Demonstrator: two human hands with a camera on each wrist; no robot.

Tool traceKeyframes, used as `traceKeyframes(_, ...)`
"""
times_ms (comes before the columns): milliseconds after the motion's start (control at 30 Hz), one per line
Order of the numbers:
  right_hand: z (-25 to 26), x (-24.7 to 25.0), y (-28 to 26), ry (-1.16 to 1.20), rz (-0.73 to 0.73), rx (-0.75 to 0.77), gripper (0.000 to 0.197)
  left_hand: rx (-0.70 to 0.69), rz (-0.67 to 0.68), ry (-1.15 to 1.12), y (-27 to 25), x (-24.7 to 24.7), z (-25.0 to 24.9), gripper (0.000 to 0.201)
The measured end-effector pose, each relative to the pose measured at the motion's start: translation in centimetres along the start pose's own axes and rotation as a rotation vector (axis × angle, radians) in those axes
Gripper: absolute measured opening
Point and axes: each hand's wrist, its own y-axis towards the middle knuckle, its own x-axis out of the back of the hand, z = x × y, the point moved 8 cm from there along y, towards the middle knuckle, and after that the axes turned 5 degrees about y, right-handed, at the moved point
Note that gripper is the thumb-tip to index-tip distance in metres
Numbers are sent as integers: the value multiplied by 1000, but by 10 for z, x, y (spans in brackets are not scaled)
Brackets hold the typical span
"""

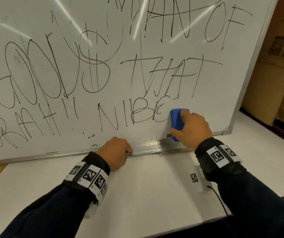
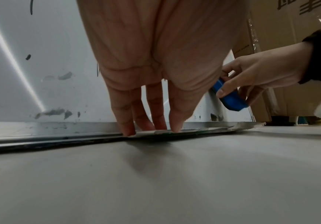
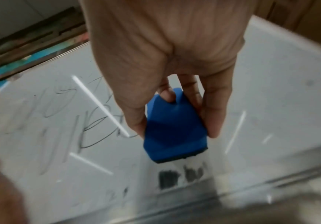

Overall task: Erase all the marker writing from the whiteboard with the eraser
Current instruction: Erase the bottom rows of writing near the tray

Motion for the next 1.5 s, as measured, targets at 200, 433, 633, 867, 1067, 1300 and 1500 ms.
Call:
traceKeyframes(200,23,-36,-15,-82,261,95,45,-10,7,7,-1,3,-3,33)
traceKeyframes(433,22,-18,-4,19,118,52,62,-30,-6,-15,-4,7,-6,29)
traceKeyframes(633,38,-3,-3,138,-77,115,54,-26,20,-33,-4,12,-1,30)
traceKeyframes(867,50,-47,-18,-20,261,128,66,-34,60,-22,-6,17,-1,33)
traceKeyframes(1067,49,8,-1,126,-152,112,55,-26,52,-66,-11,30,0,36)
traceKeyframes(1300,50,-5,-7,-145,-91,257,56,-18,102,-24,-10,19,-3,26)
traceKeyframes(1500,65,-5,-13,-278,-184,546,61,-21,104,-5,-10,18,-2,29)
